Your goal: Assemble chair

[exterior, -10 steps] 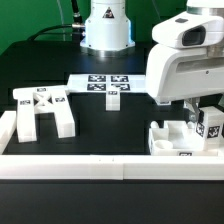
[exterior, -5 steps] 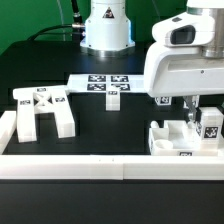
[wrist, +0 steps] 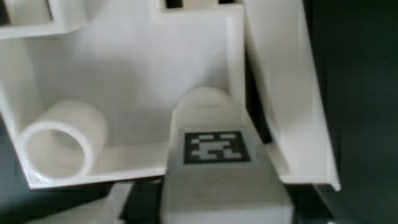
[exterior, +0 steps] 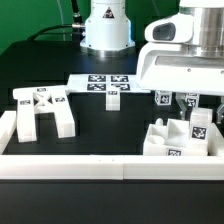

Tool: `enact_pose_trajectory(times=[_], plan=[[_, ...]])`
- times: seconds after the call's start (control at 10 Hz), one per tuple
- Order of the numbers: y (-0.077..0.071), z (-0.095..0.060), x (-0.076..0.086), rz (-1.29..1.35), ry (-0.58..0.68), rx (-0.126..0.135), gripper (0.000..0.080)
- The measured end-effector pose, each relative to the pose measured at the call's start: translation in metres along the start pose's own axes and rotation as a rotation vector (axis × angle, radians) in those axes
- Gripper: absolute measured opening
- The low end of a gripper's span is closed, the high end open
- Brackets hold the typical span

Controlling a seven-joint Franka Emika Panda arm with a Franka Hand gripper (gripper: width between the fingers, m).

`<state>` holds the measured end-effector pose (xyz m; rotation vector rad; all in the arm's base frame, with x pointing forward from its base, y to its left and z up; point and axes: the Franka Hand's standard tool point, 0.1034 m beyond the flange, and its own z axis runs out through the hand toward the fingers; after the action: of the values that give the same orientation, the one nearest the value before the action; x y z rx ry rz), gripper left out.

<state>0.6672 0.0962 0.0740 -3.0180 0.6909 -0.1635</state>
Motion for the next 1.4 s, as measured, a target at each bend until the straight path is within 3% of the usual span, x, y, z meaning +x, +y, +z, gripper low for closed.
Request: enact_pose_trajectory(times=[0.3,0.4,0.5,0.6,0.7,0.9,1.1,1.4], plan=[[0.011,-0.001,0.007,0.172,0.014,-0.018,0.0291],[0.010,0.000,0.006,0.166,0.013,-0.018,0.0366],[0.010,0.000,0.006,0.164,0.013,-0.018,0.0532],[0.009,-0.001,0.006,0.161,0.013,-0.017,0.0532],[0.006,-0.003,0.007,0.151,0.017,-0.013,0.0623],[0.002,-0.018,0.007,0.120,0.029,0.006,0.0644],[0.009,-0.042,-0.008,0.103,0.025,0.023,0.0649],[0.011,-0.039,-0.012,0.102,0.019,0.018,0.0649]])
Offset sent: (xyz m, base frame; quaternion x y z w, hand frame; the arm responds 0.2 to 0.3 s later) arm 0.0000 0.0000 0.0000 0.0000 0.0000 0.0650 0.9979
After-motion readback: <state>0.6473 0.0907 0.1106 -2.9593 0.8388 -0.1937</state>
